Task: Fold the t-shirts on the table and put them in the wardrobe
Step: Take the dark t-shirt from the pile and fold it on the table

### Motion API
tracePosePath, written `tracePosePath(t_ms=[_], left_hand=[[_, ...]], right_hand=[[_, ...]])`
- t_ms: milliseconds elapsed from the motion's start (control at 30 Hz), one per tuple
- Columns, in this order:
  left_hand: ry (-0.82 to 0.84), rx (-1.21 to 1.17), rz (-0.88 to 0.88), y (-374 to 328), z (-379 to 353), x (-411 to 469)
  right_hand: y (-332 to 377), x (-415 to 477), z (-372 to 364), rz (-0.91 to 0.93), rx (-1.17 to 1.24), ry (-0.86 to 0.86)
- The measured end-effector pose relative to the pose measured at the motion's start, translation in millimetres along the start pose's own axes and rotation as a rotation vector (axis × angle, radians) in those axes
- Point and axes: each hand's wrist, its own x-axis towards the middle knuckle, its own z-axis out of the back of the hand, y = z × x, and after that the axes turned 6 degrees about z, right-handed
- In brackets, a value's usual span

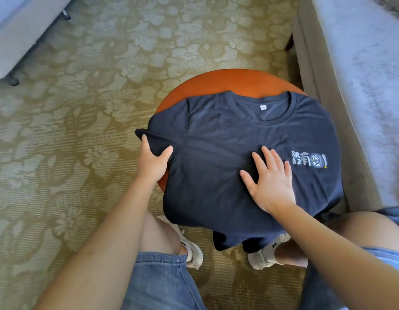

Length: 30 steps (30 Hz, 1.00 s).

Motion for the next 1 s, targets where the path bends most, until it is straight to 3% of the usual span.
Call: tracePosePath(t_ms=[300,400,567,700,800,867,933,1000], left_hand=[[-0.295,0.245,-0.135,9.8,-17.9,-9.9],[-0.362,0.128,-0.158,5.7,-10.8,-15.8],[-0.254,-0.082,-0.143,-13.9,8.7,-18.5],[-0.284,0.218,-0.361,-46.5,6.2,-34.1],[0.025,0.330,-0.571,-63.8,-22.2,-64.2],[0.125,0.270,-0.589,-63.9,-43.8,-75.2],[0.077,0.243,-0.563,-56.3,-61.4,-69.8],[0.067,0.503,-0.513,-39.5,-73.4,-61.0]], right_hand=[[1.5,-0.5,0.1,-0.010,-0.032,0.033],[1.7,-1.0,0.8,-0.005,-0.028,0.031],[1.0,-1.1,0.8,-0.001,-0.042,0.036],[2.3,0.3,-0.9,0.001,-0.050,0.044],[2.0,0.0,-0.7,0.003,-0.059,0.051],[1.0,-0.1,0.0,0.002,-0.050,0.060],[1.1,-0.1,0.5,0.006,-0.047,0.049],[0.9,0.3,0.1,0.011,-0.051,0.056]])
